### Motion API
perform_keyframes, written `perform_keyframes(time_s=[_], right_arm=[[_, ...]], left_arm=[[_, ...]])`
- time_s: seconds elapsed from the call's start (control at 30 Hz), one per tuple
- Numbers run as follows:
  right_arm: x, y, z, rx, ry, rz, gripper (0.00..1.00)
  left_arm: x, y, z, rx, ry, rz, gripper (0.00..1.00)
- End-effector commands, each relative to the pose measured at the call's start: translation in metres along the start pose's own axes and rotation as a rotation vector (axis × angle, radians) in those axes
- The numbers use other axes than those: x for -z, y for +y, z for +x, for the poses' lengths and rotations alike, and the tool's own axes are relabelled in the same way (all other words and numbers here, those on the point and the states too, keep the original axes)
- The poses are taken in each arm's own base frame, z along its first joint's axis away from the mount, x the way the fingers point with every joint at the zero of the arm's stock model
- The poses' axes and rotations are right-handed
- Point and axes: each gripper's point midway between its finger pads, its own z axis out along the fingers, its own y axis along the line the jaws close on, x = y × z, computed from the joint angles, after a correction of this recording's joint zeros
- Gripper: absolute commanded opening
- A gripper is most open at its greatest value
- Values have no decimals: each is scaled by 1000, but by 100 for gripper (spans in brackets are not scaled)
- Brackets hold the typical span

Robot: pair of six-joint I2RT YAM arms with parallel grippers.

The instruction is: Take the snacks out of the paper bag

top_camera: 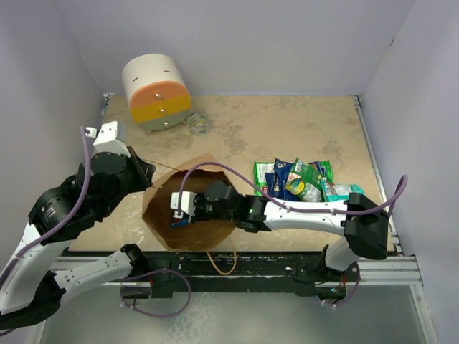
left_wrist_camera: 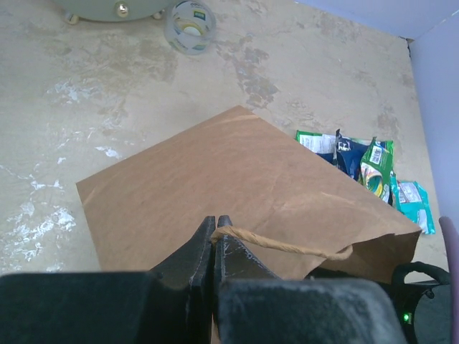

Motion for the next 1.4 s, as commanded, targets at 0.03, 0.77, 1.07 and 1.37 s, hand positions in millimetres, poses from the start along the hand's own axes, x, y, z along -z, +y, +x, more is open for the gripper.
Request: perform_keyframes(time_s=[0.03,0.77,1.07,1.37], right_arm=[[6,4,-15,-39,-37,-35,0],[115,-124,-180,-263,-350,373,0],[182,-166,-204,-432,-453,574,0],[225,-208,-116,-659,-202,935,0]], left_arm=[[-4,-16,-12,34,-43,52,0],[25,-4,-152,-348,-423,-227,0],[1,-4,-133,-452,-375,-260,0],[-51,-44,-25,-211,-47,-10,0]])
